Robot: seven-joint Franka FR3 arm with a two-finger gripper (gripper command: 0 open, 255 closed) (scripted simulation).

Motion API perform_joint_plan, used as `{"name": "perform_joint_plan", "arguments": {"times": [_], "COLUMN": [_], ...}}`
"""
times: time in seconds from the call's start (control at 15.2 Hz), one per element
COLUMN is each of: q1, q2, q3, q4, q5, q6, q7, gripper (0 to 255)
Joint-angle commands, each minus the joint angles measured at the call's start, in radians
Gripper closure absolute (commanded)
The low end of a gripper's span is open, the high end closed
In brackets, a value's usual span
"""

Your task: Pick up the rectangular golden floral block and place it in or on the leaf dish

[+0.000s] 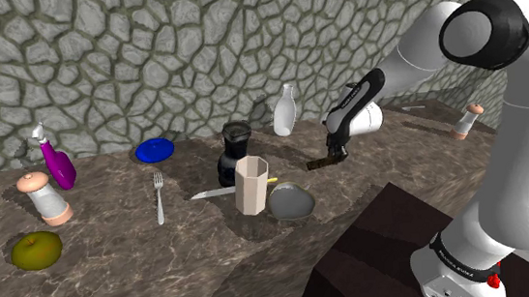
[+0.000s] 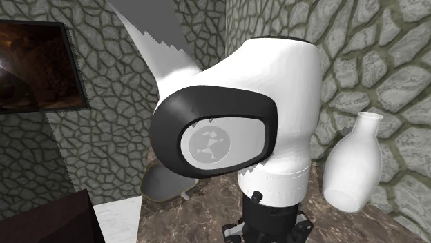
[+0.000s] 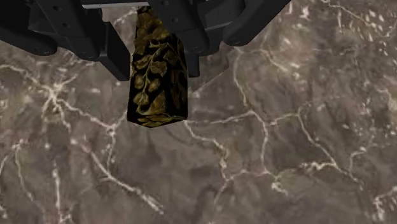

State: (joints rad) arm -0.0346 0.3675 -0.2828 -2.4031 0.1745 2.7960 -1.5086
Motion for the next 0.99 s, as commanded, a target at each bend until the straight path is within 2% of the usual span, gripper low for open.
{"name": "perform_joint_plan", "arguments": {"times": [0.0, 0.92], "q1": [0.011, 0.065], "q2": [-0.029, -0.22], "q3": [-0.016, -0.091], "q4": [-0.005, -0.012], "q5": [-0.017, -0.148], "q6": [-0.024, -0.198], "q7": [0.011, 0.099], "gripper": [255, 255]}}
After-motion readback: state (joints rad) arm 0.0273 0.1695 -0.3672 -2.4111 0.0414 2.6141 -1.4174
